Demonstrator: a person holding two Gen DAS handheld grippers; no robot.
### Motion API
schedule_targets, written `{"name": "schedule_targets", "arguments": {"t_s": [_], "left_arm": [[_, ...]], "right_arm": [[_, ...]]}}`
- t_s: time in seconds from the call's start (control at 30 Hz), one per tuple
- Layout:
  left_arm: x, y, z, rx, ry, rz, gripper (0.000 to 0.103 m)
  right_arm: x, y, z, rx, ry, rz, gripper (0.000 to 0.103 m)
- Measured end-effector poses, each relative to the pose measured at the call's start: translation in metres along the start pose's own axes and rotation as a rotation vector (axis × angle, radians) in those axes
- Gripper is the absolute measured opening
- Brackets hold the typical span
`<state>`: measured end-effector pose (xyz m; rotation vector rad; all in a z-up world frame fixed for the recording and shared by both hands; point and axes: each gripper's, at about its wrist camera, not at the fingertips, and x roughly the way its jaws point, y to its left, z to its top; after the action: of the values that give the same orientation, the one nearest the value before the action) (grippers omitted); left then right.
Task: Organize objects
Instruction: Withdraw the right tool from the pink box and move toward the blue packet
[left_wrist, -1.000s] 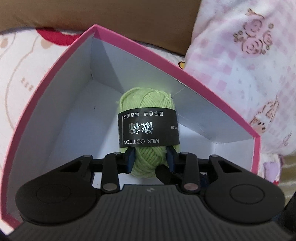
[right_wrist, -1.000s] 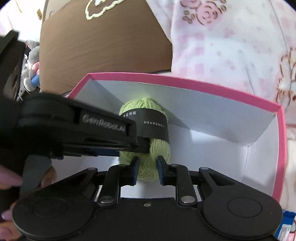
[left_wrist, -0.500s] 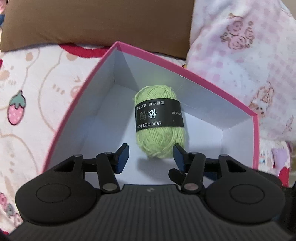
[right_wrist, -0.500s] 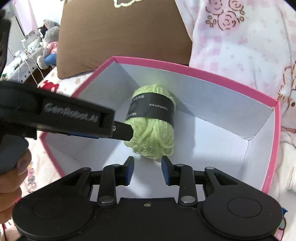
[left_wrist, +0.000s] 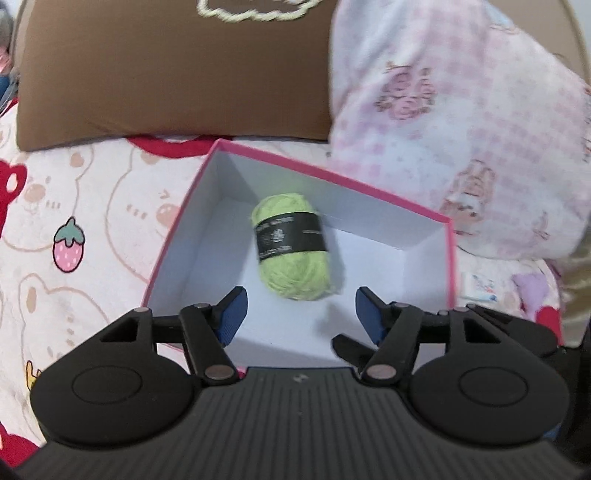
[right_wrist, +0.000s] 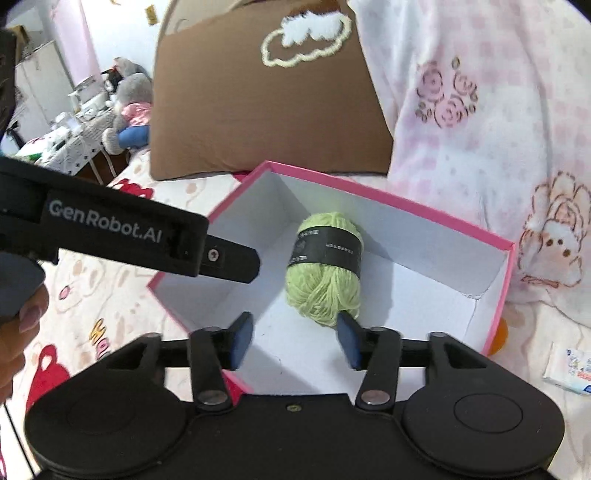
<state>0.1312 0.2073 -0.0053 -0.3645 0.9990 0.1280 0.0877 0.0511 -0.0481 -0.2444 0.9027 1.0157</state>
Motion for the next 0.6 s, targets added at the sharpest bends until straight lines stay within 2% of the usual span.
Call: {"name": "schedule_targets", "arguments": {"t_s": [0.07,0.13,0.23,0.33,0.4,0.47,0.6], "left_arm": [[-0.012,-0.002,-0.003,0.004,-0.026,-0.026,0.064],[-0.019,-0.004,-0.004,-0.003,-0.018,-0.05,0.064],[-0.032,-0.014,-0.009,0.026,-0.023,-0.036,0.07],[-0.042,-0.024,-0.016,0.052,-0.014,-0.015,0.072],[-0.047,-0.028,-0.019,0.051,0.005,-0.03,0.074],[-0.051,-0.034,-0.023,0.069,0.022,-0.046,0.083],[-0.064,-0.05,-0.031,0.11,0.037,-0.044,0.089]], "right_arm": [[-0.01,0.003,-0.001,-0.025,0.006,-0.001,0.065],[-0.022,0.001,-0.003,-0.017,-0.001,0.005,0.075],[-0.041,0.001,-0.005,-0.016,-0.017,0.001,0.081],[-0.062,0.004,-0.008,-0.049,-0.035,-0.012,0.082],[-0.073,0.005,-0.009,-0.058,-0.043,-0.014,0.083],[-0.084,0.005,-0.011,-0.066,-0.03,-0.002,0.083],[-0.104,0.006,-0.015,-0.092,-0.022,-0.009,0.086]]}}
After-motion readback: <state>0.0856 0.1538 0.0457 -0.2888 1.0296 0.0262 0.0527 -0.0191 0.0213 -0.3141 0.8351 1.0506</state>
